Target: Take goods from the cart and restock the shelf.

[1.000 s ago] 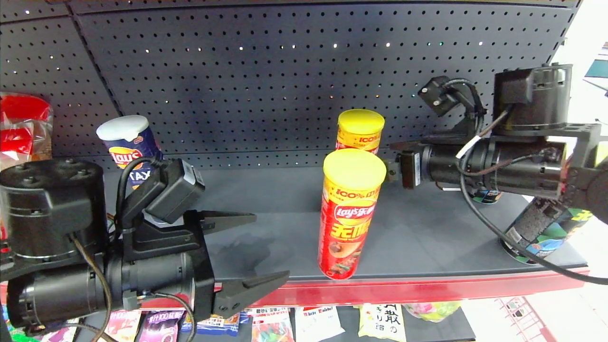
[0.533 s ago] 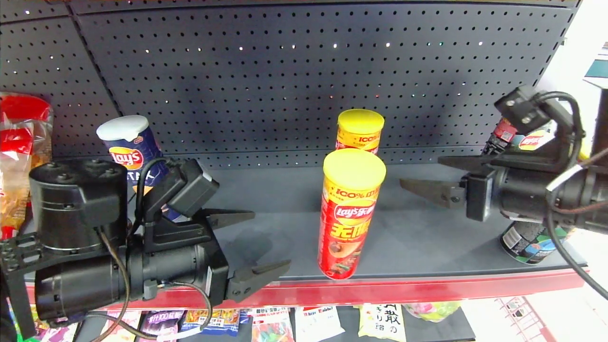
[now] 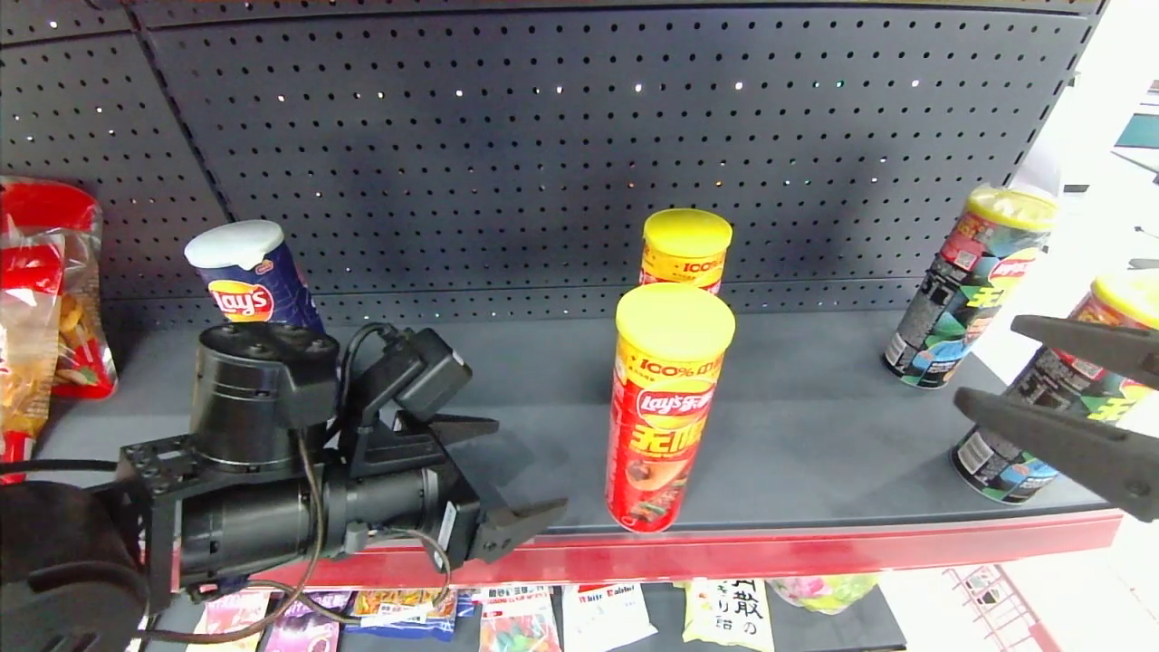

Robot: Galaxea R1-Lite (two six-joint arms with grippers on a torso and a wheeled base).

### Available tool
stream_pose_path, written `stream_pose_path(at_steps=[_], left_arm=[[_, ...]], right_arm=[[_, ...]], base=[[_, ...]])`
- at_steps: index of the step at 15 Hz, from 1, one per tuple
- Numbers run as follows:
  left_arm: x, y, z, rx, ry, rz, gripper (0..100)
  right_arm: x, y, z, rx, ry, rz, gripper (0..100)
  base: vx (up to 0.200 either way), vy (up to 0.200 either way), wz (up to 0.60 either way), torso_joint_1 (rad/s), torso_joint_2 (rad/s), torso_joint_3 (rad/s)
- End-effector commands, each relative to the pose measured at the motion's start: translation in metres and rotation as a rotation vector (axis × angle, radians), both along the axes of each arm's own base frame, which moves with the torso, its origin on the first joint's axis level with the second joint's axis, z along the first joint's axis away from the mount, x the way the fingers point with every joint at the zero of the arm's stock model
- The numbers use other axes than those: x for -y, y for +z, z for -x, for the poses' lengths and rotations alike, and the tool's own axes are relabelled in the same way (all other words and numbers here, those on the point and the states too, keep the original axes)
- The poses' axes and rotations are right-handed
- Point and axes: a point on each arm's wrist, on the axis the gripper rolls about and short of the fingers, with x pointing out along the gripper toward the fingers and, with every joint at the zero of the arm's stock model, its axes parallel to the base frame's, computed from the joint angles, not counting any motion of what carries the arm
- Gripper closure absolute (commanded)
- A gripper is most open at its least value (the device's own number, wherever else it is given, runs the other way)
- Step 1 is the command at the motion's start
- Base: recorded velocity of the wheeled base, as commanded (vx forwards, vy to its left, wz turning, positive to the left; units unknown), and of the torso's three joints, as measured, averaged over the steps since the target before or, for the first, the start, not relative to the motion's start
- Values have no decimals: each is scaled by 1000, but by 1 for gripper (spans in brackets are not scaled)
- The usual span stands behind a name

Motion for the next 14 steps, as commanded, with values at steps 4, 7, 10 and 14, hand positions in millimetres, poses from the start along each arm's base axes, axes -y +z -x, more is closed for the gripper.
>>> stream_pose_path(at_steps=[4, 7, 10, 14], left_arm=[[15, -13, -21, -32, 7, -28, 0], [22, -16, -31, -34, 6, -29, 0], [27, -17, -38, -32, 6, -28, 0], [32, -18, -47, -28, 2, -21, 0]], right_arm=[[13, 3, 16, 32, -50, -57, 0], [13, 3, 15, 29, -51, -57, 0], [13, 3, 14, 29, -51, -57, 0], [13, 3, 14, 29, -53, -57, 0]], base=[[0, 0, 0, 0, 0, 0], [0, 0, 0, 0, 0, 0], [0, 0, 0, 0, 0, 0], [0, 0, 0, 0, 0, 0]])
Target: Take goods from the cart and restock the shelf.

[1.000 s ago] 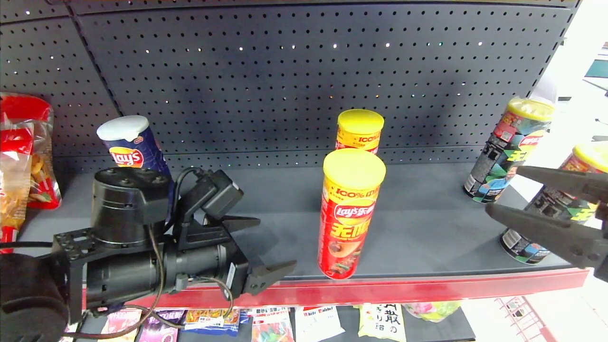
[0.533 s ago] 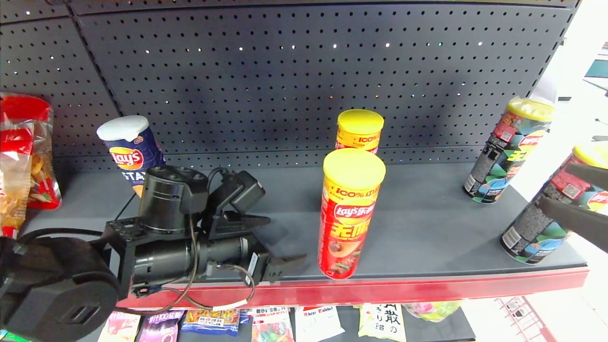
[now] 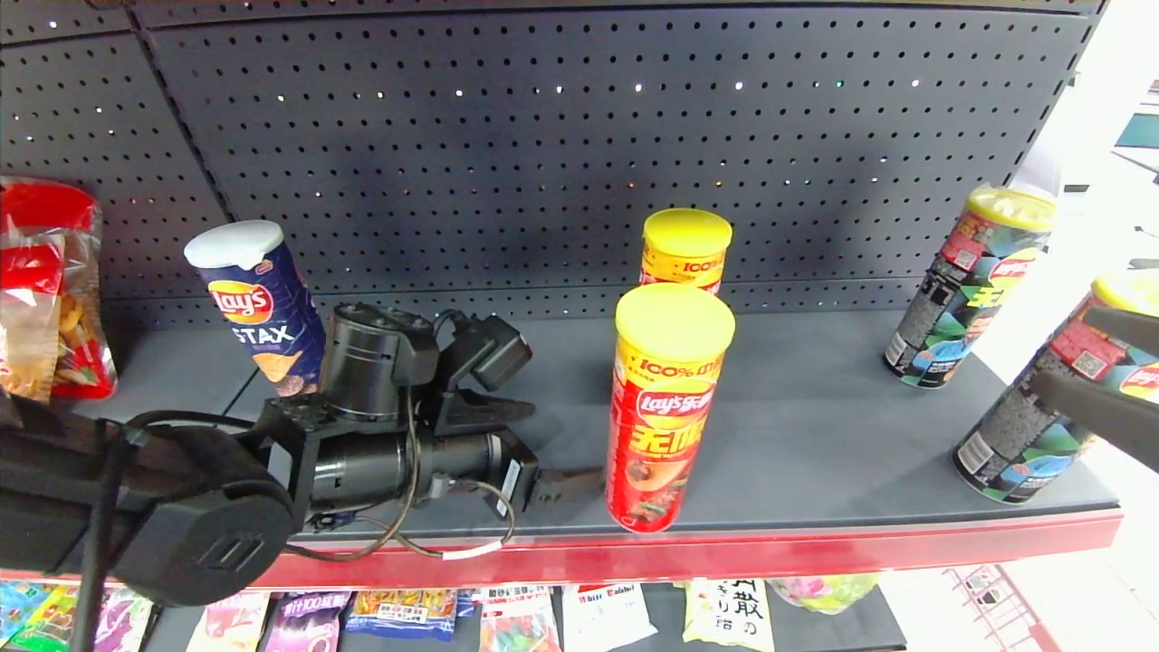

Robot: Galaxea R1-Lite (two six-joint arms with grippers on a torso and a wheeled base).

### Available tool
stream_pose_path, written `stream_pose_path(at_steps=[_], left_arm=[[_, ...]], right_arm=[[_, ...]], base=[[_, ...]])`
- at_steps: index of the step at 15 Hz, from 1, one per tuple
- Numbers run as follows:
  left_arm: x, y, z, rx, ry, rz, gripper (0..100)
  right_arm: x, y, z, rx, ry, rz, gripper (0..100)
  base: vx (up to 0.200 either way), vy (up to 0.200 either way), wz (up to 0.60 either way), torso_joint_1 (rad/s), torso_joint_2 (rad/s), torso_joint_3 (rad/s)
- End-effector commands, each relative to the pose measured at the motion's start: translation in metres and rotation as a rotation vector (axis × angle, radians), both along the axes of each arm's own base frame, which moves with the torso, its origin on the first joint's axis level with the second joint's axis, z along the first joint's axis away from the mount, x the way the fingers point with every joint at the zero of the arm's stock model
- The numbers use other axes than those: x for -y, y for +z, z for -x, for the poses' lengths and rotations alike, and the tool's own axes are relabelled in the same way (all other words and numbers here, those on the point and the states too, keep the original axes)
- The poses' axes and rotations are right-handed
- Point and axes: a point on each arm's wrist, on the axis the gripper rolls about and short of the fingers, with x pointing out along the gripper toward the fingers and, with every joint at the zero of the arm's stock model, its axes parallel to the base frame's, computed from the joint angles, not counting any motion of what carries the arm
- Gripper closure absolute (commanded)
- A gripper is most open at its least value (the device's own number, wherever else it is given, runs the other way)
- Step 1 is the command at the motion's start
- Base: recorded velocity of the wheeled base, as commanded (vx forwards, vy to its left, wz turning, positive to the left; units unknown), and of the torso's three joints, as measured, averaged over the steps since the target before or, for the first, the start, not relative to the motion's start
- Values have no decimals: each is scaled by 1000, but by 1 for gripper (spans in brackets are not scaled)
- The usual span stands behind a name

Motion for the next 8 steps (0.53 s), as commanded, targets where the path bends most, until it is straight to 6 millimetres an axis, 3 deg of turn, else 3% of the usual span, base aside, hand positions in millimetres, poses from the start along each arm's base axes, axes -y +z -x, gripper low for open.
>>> stream_pose_path(at_steps=[1, 8], left_arm=[[3, -3, -5, -5, 0, -3, 0], [10, -3, -13, 3, -5, 4, 0]], right_arm=[[-1, -1, -1, -5, 1, 2, 0], [-1, 0, -1, -2, 1, 1, 0]], base=[[0, 0, 0, 0, 0, 0], [0, 0, 0, 0, 0, 0]])
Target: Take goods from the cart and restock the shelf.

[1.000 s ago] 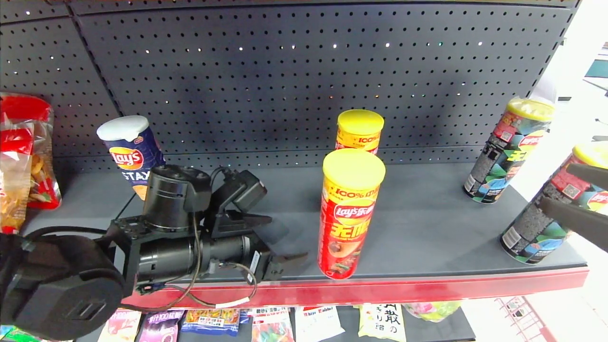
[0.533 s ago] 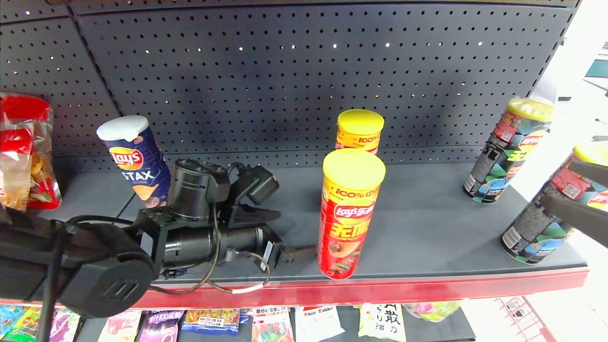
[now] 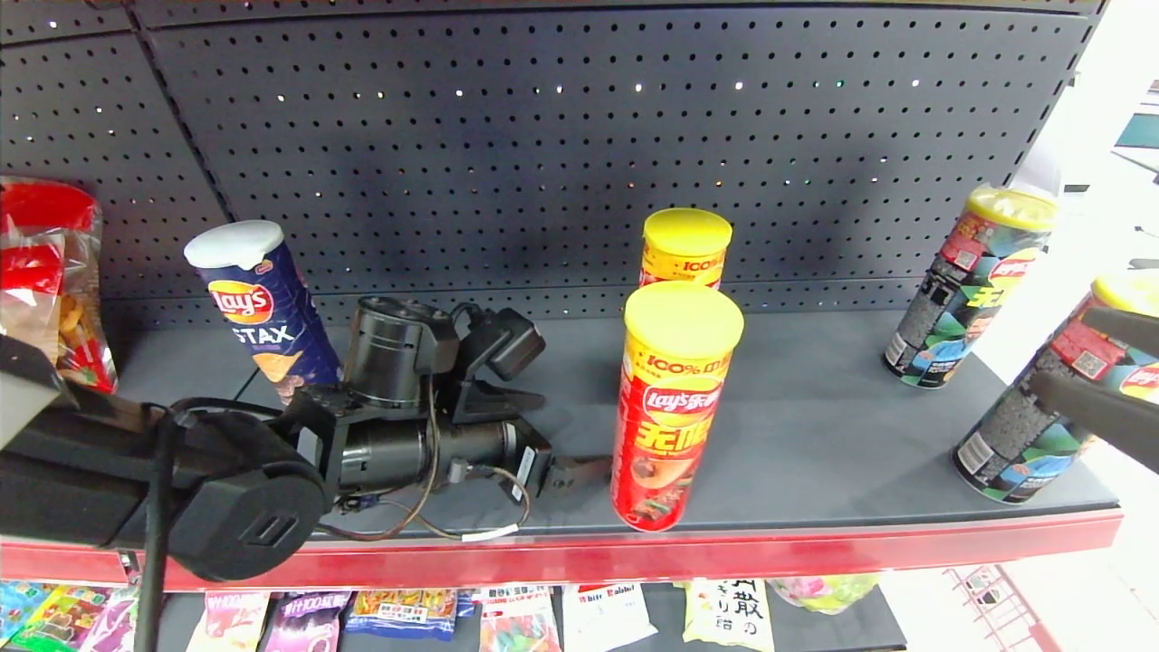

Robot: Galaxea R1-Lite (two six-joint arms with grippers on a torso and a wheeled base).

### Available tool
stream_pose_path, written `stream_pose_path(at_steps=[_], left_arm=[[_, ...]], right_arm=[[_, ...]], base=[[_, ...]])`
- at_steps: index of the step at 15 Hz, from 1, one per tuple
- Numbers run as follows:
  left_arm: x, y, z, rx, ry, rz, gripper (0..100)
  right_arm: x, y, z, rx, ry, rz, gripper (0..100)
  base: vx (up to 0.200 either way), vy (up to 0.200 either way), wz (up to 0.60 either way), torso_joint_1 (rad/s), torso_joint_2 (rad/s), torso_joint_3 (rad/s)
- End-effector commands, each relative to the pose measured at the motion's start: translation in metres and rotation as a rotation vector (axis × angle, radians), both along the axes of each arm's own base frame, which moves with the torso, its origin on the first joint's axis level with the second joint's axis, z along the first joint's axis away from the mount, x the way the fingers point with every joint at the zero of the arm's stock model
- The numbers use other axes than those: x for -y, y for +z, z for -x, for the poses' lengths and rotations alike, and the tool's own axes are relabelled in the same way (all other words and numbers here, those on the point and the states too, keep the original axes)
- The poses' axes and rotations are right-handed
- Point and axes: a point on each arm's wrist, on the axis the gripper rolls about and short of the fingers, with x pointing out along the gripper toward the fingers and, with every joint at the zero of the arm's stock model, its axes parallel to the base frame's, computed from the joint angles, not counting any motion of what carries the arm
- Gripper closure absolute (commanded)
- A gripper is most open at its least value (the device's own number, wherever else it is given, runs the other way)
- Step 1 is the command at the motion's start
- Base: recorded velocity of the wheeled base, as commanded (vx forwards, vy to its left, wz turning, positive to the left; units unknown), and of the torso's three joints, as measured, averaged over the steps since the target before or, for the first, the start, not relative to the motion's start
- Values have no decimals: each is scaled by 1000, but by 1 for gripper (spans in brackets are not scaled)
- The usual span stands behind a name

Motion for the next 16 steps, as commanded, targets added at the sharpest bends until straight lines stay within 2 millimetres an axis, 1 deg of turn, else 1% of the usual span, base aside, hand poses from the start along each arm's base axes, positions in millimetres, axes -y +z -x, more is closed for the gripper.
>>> stream_pose_path(at_steps=[1, 7, 14, 16], left_arm=[[2, -2, -1, -3, -3, -2, 0], [4, -2, -2, -4, -9, -2, 0], [-6, -11, 5, -11, -12, -46, 0], [-5, -12, 5, -7, -18, -49, 0]], right_arm=[[-1, 0, -1, -3, 1, 2, 0], [0, 0, -1, -2, 1, 2, 0], [0, 2, -1, 5, 1, -2, 0], [0, 3, -1, 7, 1, -2, 0]], base=[[0, 0, 0, 0, 0, 0], [0, 0, 0, 0, 0, 0], [0, 0, 0, 0, 0, 0], [0, 0, 0, 0, 0, 0]])
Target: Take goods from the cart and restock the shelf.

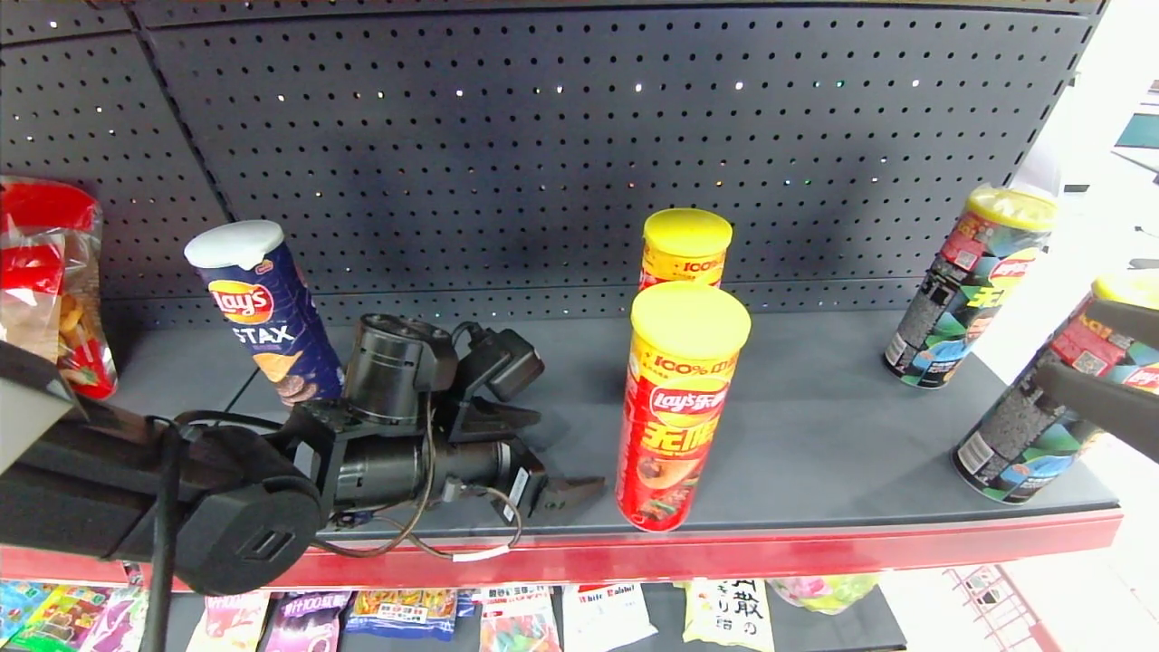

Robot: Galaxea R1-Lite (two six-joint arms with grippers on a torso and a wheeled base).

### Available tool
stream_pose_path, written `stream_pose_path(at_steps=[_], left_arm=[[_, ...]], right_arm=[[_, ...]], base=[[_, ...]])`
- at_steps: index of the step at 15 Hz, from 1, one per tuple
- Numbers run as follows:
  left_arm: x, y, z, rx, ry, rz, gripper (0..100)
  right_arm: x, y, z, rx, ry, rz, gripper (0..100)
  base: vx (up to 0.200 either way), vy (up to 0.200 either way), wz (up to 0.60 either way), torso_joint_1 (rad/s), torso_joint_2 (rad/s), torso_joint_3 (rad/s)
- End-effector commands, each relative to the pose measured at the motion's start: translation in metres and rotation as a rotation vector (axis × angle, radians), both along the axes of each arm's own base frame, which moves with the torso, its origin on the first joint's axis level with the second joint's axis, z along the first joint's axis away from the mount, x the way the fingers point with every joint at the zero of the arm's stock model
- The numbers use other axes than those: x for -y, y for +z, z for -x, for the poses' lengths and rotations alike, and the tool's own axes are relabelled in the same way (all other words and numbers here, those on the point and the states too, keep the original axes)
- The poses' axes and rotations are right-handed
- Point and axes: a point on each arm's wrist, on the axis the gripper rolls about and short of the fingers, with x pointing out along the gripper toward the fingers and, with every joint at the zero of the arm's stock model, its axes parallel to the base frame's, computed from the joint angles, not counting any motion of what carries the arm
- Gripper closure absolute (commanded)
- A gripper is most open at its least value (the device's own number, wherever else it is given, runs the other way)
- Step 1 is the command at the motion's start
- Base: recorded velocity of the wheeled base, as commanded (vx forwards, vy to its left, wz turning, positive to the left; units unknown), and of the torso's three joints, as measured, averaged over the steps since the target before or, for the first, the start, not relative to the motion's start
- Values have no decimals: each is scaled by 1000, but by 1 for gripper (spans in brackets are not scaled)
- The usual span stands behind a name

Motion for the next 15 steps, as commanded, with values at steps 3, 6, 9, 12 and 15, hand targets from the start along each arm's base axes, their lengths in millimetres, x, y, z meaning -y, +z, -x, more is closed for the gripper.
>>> stream_pose_path(at_steps=[3, 6, 9, 12, 15], left_arm=[[1, 1, -1, 2, -11, 4, 0], [3, 0, -2, -1, -20, 9, 0], [7, 0, -5, 5, -26, 12, 0], [12, 2, -9, 15, -30, 18, 0], [15, 0, -9, 12, -38, 17, 0]], right_arm=[[0, -1, -1, -4, 1, 2, 0], [0, -1, -1, -4, 1, 2, 0], [0, -1, -1, -4, 1, 2, 0], [0, -1, -1, -4, 1, 2, 0], [0, -1, -1, -5, -1, 3, 0]], base=[[0, 0, 0, 0, 0, 0], [0, 0, 0, 0, 0, 0], [0, 0, 0, 0, 0, 0], [0, 0, 0, 0, 0, 0], [0, 0, 0, 0, 0, 0]])
